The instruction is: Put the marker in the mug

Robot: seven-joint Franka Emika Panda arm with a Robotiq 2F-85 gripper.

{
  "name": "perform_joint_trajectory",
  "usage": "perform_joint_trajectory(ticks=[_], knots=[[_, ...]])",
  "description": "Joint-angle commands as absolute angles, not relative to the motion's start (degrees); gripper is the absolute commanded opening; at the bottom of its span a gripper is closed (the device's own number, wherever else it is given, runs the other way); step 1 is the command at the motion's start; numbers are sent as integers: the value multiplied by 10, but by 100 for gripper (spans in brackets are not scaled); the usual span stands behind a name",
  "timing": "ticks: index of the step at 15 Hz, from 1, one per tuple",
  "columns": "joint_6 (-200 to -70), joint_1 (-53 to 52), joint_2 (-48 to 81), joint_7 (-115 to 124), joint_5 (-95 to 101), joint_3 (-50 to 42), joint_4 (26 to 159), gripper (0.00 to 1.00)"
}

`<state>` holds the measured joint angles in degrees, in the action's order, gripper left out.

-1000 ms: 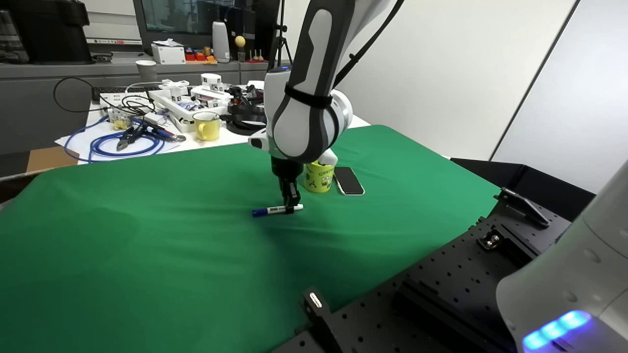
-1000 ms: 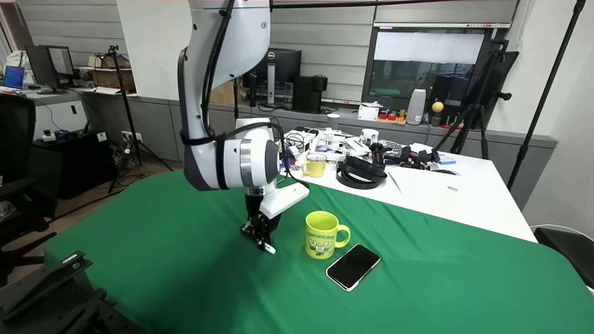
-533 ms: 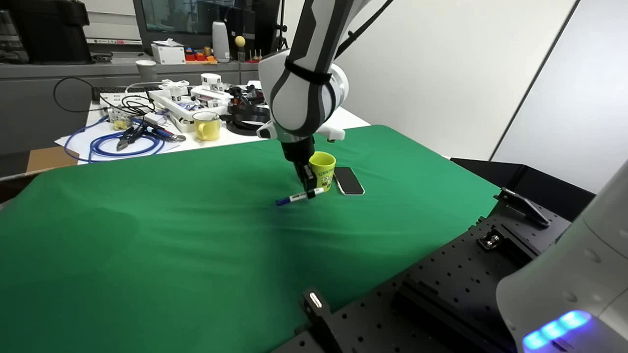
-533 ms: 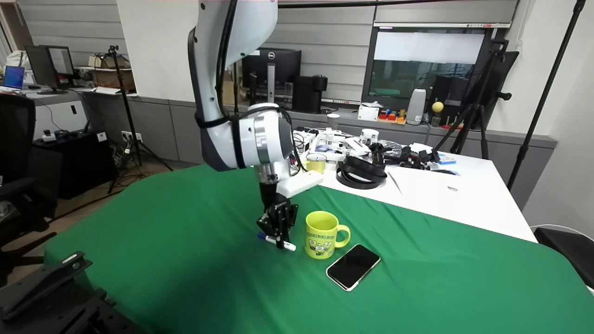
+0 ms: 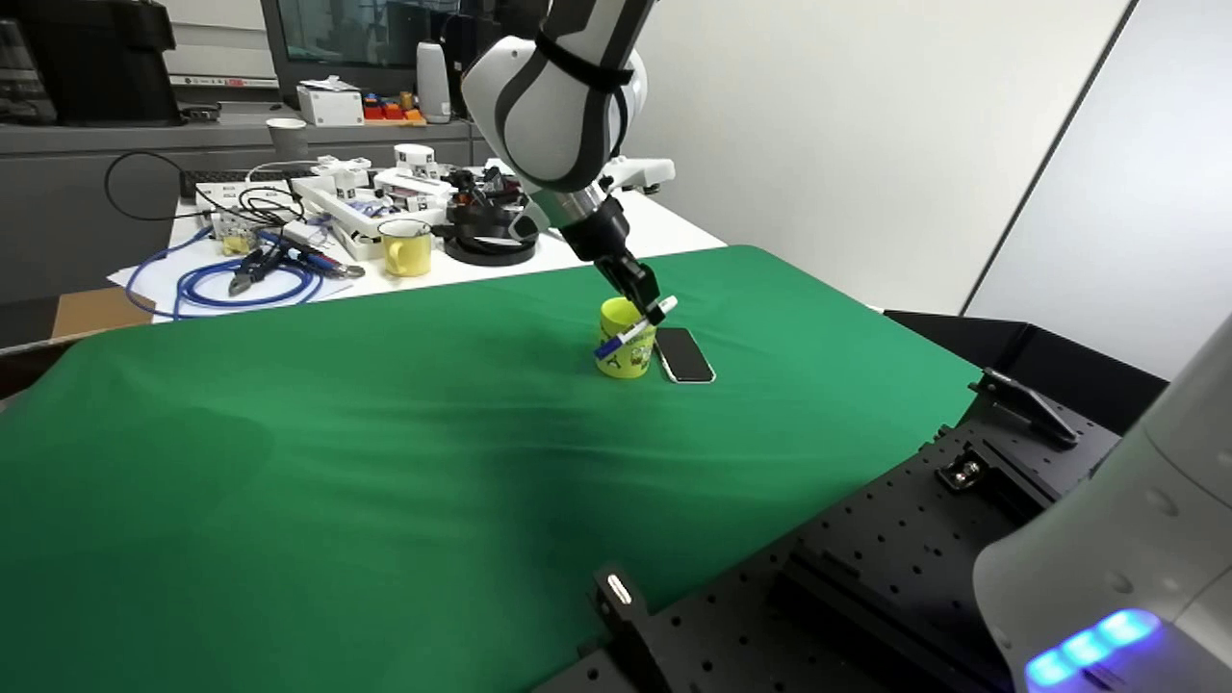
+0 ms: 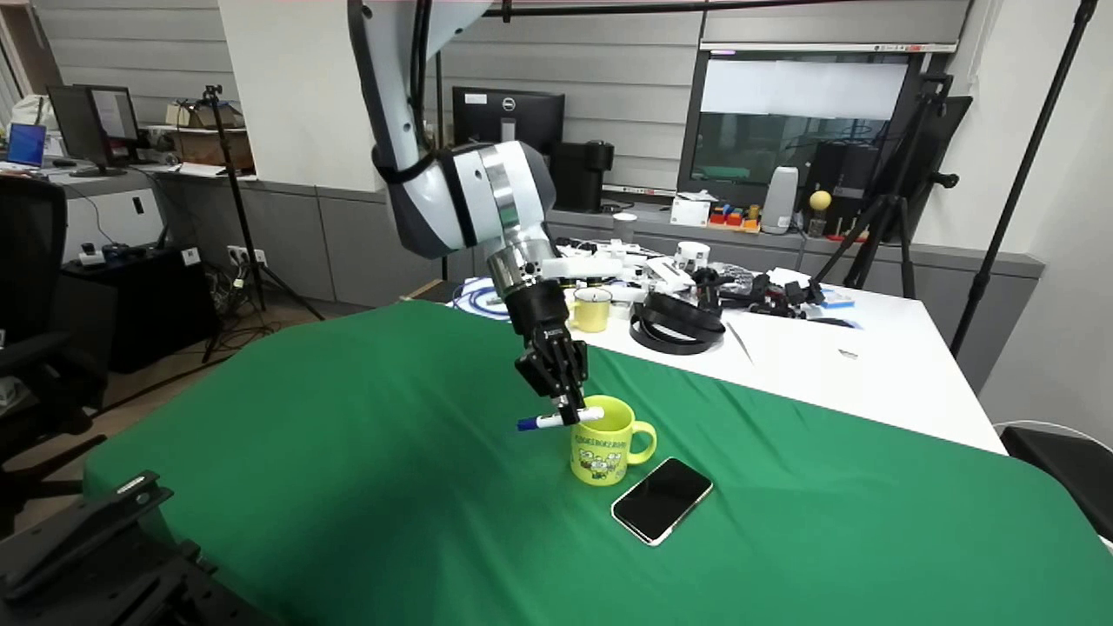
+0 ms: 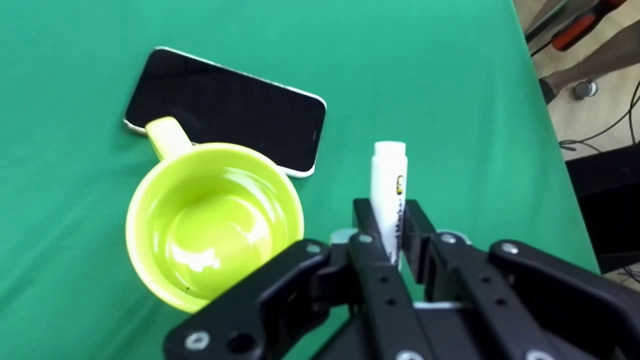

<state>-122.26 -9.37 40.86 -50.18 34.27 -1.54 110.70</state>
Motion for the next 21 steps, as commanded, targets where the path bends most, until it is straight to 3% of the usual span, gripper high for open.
perform_joint_trajectory(ticks=[1, 14, 21], knots=[[-1171, -90, 407, -501, 398, -9, 1074, 4], [-1108, -45, 424, -505, 493, -2, 1016, 4], [-1223, -28, 460, -458, 539, 0, 1018, 4]])
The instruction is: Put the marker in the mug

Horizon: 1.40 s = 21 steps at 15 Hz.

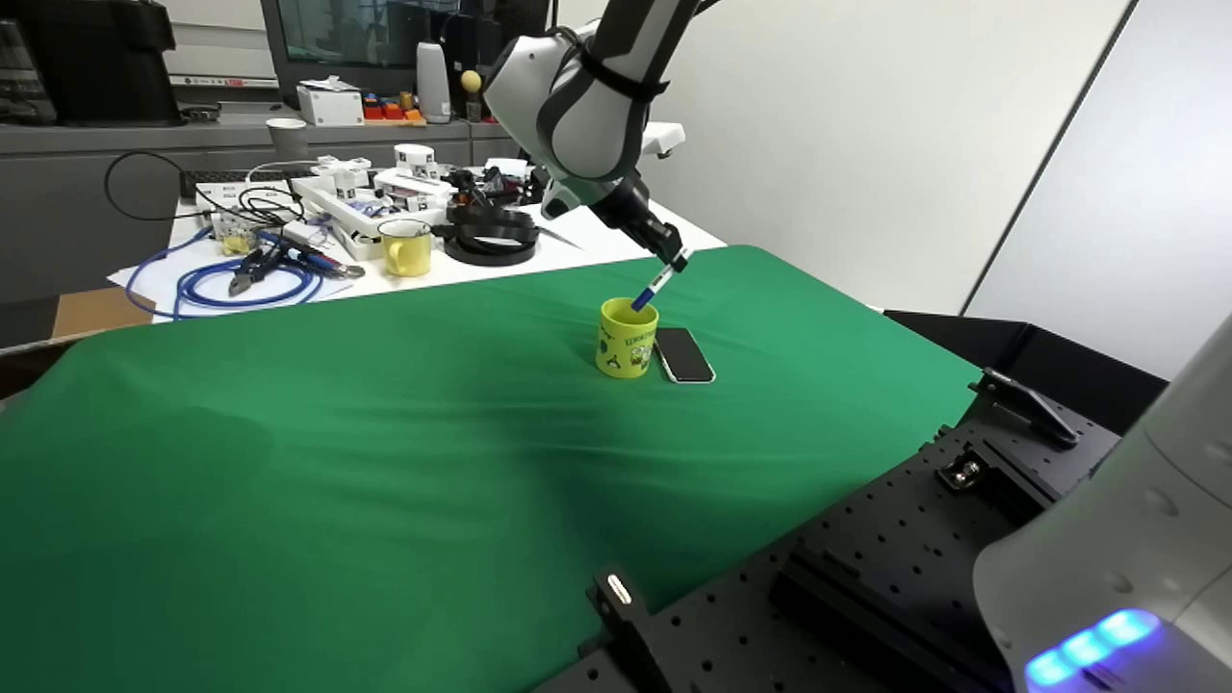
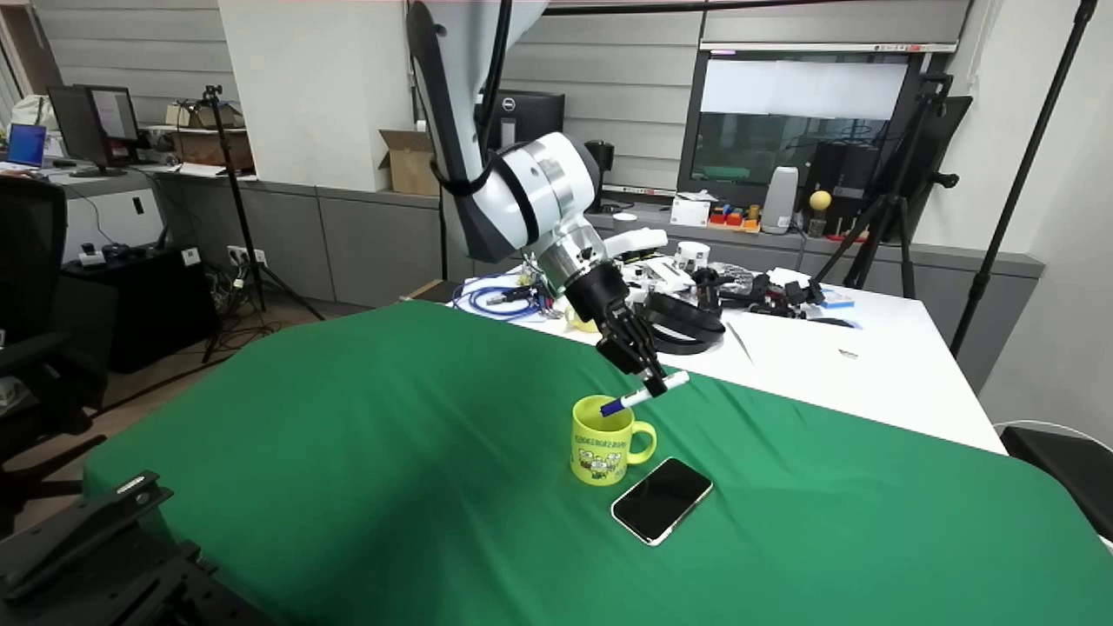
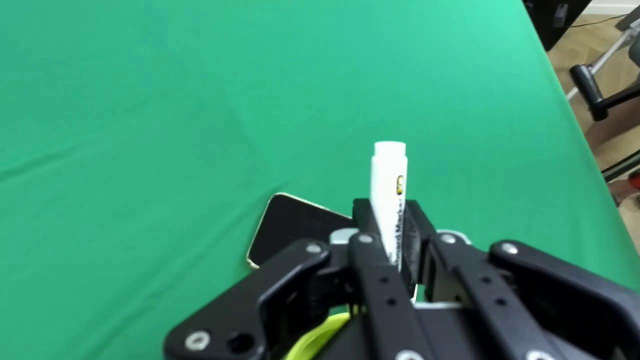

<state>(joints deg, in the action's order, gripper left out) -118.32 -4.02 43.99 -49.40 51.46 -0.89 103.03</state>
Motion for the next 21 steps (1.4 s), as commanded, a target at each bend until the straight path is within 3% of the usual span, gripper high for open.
perform_joint_trajectory(ticks=[1, 5, 6, 8, 15, 16, 17, 19, 21], knots=[[-1241, -27, 465, -452, 545, 0, 1018, 4], [-1290, -29, 492, -437, 545, 3, 1010, 4], [-1294, -31, 495, -435, 544, 3, 1008, 43], [-1296, -33, 495, -435, 542, 3, 1005, 48], [-1276, -38, 451, -439, 543, -2, 987, 96], [-1269, -37, 445, -435, 537, -1, 989, 100], [-1279, -31, 463, -456, 536, 6, 983, 85], [-1271, -30, 452, -455, 536, 6, 983, 99], [-1270, -30, 450, -455, 536, 6, 983, 100]])
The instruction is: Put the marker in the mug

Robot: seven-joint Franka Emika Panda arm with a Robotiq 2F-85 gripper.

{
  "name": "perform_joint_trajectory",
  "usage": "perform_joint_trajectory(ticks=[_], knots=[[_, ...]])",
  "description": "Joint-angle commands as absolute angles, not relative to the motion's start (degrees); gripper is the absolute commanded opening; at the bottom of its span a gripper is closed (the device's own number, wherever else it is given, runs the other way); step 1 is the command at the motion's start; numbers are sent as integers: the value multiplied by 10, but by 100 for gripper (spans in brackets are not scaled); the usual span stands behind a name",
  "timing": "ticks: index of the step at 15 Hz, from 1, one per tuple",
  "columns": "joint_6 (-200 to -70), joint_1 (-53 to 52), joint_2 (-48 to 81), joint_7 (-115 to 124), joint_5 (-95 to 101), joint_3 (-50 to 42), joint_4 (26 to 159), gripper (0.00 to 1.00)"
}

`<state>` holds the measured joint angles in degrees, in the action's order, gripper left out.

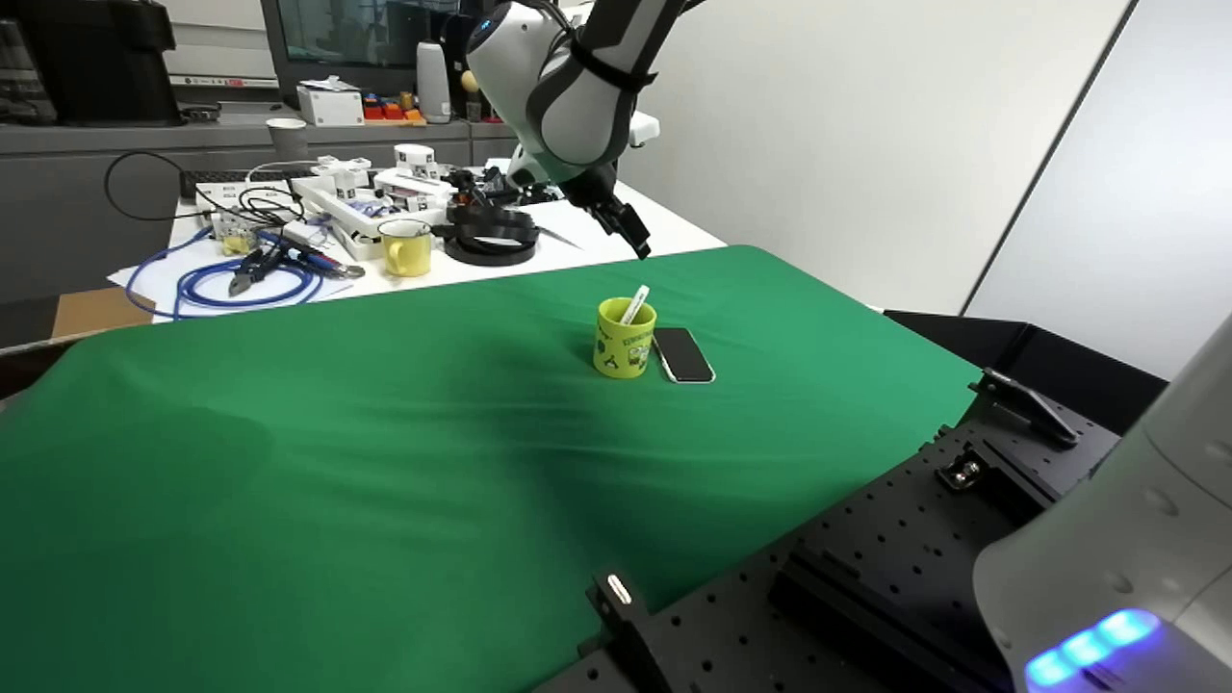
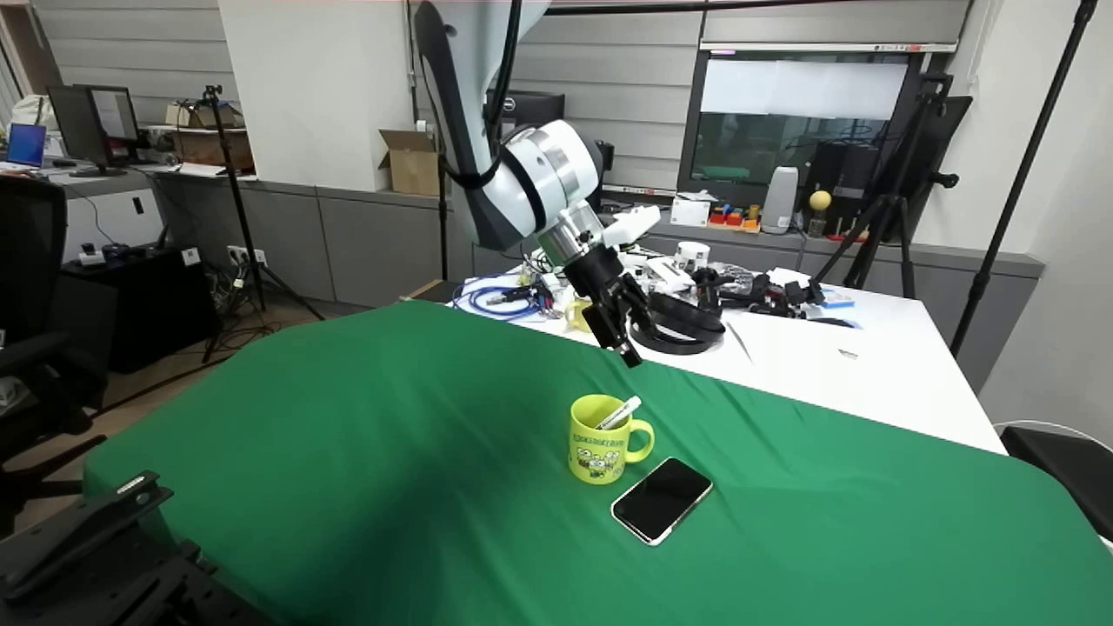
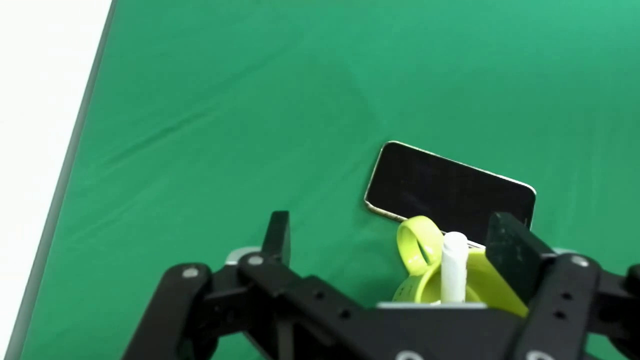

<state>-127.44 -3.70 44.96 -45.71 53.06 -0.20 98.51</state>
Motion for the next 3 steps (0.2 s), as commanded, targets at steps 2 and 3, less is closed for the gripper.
perform_joint_trajectory(ticks=[2, 3], knots=[[-1270, -30, 450, -455, 536, 6, 984, 100], [-1270, -30, 450, -455, 536, 6, 984, 100]])
